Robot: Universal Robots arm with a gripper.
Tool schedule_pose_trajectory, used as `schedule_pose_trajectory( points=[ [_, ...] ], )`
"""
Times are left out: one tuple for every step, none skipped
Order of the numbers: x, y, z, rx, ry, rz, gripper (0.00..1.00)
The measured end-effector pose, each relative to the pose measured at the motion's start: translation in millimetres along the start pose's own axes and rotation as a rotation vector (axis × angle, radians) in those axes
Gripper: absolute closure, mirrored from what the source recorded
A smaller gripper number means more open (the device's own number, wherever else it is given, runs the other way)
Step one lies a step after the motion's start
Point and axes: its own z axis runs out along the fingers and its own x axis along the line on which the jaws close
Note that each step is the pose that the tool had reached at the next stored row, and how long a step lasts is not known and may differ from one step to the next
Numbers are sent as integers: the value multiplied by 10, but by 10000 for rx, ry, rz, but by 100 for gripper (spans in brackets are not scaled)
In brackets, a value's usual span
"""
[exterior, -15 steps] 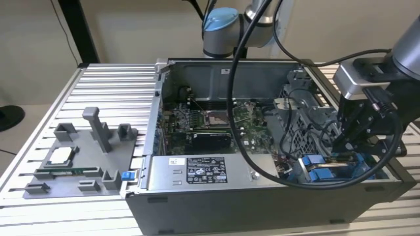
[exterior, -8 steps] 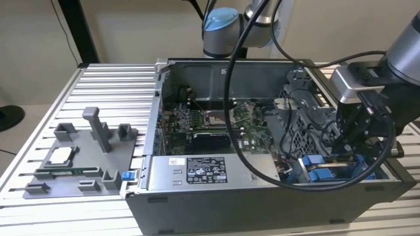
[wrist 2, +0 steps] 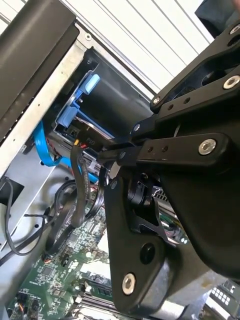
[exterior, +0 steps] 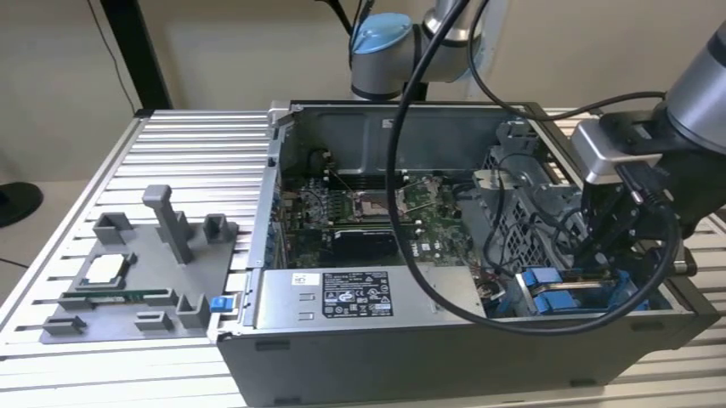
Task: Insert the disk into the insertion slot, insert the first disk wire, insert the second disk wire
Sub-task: 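Insert the second disk wire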
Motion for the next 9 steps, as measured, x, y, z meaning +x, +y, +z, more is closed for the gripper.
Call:
schedule_pose_trajectory(
  points=[
    [2,0,3,5,-1,-1,100],
    [6,0,6,13,-8,-1,100],
    [9,0,9,18,-14,-2,100],
    [13,0,11,20,-18,-2,100],
    [17,-1,13,22,-22,-2,100],
    [20,-1,15,24,-24,-3,100],
    [23,-1,16,26,-26,-3,100],
    [25,-1,18,31,-34,-3,100],
    [25,-1,19,39,-45,-4,100]
  ],
)
